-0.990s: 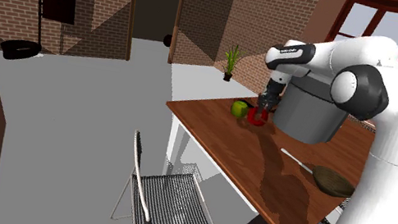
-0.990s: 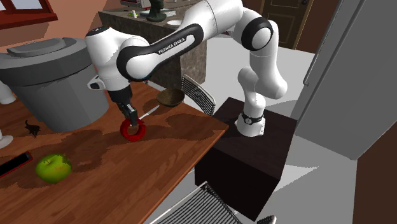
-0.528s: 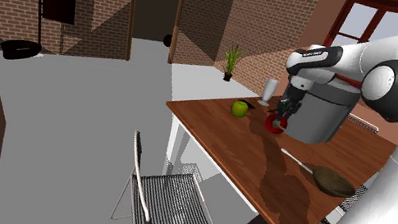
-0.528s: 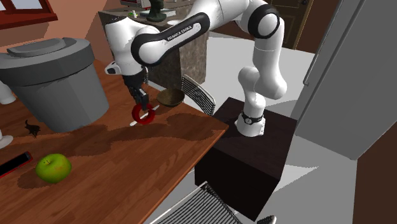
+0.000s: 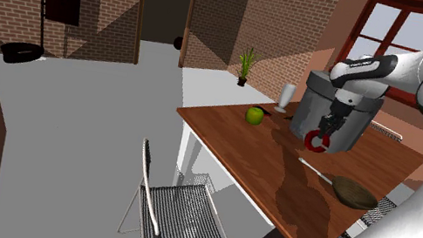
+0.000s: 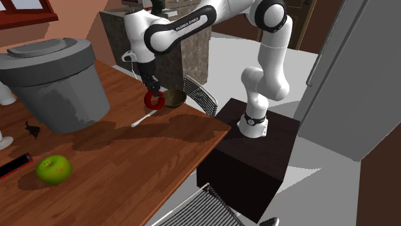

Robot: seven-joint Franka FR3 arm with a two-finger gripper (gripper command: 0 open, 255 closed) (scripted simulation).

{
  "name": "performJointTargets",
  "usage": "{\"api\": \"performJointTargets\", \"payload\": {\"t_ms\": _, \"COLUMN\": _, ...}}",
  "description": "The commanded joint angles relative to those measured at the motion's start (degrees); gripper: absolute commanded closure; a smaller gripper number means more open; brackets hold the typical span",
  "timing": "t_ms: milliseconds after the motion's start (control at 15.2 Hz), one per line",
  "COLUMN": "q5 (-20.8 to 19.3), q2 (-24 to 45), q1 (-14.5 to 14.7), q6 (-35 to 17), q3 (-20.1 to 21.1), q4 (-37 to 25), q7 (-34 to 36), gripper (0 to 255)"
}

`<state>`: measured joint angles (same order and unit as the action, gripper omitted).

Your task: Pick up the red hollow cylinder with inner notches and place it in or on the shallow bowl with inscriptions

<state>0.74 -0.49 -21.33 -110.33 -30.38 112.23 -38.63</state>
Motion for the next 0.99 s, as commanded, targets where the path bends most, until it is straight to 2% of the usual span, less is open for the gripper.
{"api": "performJointTargets", "payload": {"t_ms": 0, "q5": -1.2, "q2": -2.0, "q1": -1.1, "q6": 0.0, "q3": -1.1, "q4": 1.8, "q7": -1.8, "gripper": 255}}
{"api": "performJointTargets", "payload": {"t_ms": 462, "q5": -4.4, "q2": -6.5, "q1": -5.3, "q6": 0.6, "q3": -5.5, "q4": 4.8, "q7": -9.1, "gripper": 255}}
{"api": "performJointTargets", "payload": {"t_ms": 924, "q5": -6.2, "q2": -8.1, "q1": -9.4, "q6": 1.7, "q3": -10.8, "q4": 4.6, "q7": -17.9, "gripper": 255}}
